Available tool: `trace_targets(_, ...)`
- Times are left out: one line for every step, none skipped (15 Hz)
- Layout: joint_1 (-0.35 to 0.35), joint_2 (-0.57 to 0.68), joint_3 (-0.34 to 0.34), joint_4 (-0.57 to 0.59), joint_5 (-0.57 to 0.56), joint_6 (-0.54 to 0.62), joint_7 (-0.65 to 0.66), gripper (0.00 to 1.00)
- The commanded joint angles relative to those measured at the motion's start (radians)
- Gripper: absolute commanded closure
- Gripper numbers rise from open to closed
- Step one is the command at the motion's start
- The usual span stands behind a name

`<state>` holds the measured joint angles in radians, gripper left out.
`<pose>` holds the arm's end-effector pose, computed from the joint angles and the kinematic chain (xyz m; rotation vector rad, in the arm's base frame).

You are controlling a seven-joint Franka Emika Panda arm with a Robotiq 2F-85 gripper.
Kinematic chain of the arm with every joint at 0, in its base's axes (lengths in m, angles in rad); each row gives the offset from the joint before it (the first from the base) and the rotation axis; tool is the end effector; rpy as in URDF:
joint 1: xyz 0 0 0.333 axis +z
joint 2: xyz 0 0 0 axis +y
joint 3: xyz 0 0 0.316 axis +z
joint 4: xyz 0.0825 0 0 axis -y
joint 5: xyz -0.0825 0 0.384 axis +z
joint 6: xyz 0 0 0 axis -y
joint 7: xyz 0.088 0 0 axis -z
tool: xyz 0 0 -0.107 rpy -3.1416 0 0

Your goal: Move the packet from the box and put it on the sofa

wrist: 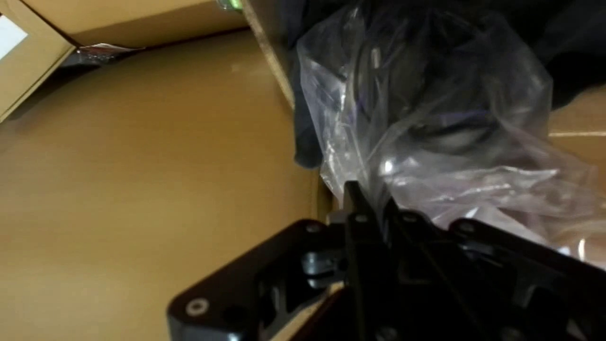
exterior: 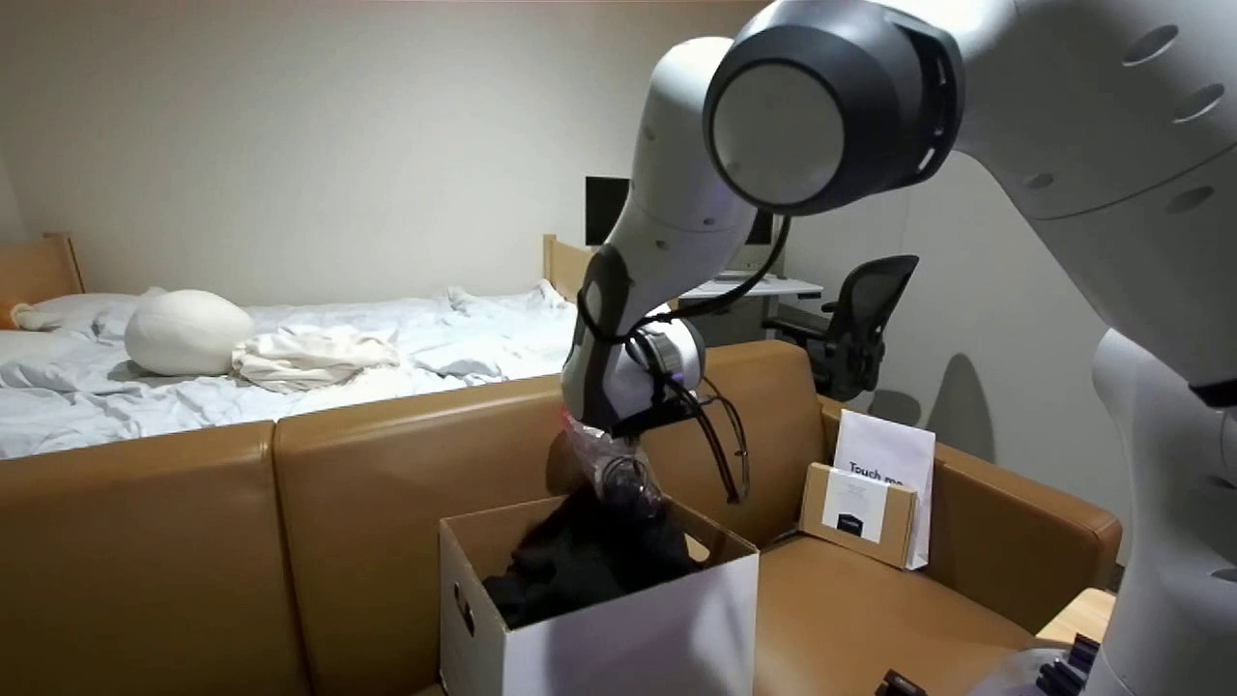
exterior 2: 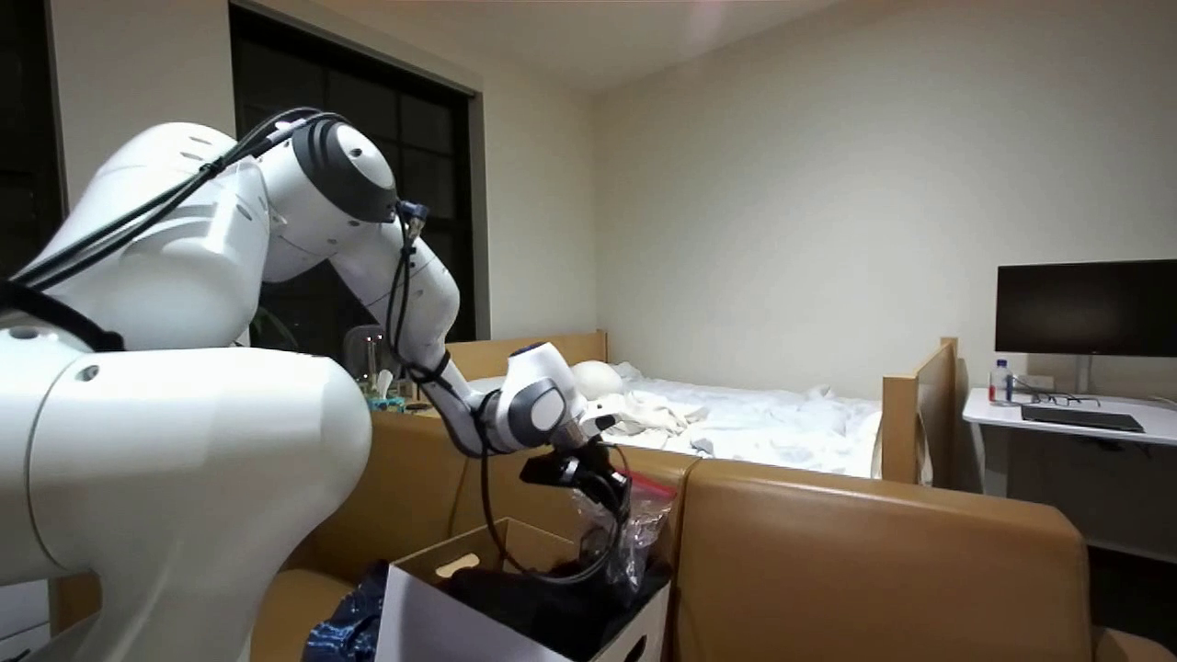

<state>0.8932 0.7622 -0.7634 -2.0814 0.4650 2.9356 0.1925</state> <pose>0.6033 0.0626 0.1887 2.8108 -0.3964 0.6015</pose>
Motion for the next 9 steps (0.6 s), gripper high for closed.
trace_targets(-0.095, -0.131, 0.014, -0.007, -0.2, -0.089, 0.094, 0.99)
trace_targets(-0.121, -0.156, 0.023, 0.0, -0.238, -0.103, 0.117, 0.99)
trace_targets(-0.146, -0.177, 0.035, 0.01, -0.272, -0.12, 0.139, 0.99)
trace_targets(-0.167, -0.201, 0.043, 0.017, -0.301, -0.13, 0.16, 0.99)
trace_targets(-0.18, -0.207, 0.042, 0.028, -0.335, -0.134, 0.186, 0.99)
trace_targets(-0.196, -0.217, 0.039, 0.035, -0.365, -0.141, 0.211, 0.99)
trace_targets(-0.212, -0.222, 0.033, 0.042, -0.394, -0.148, 0.239, 0.99)
trace_targets(-0.228, -0.225, 0.024, 0.04, -0.419, -0.15, 0.269, 0.99)
trace_targets(-0.241, -0.223, 0.016, 0.043, -0.44, -0.155, 0.298, 0.99)
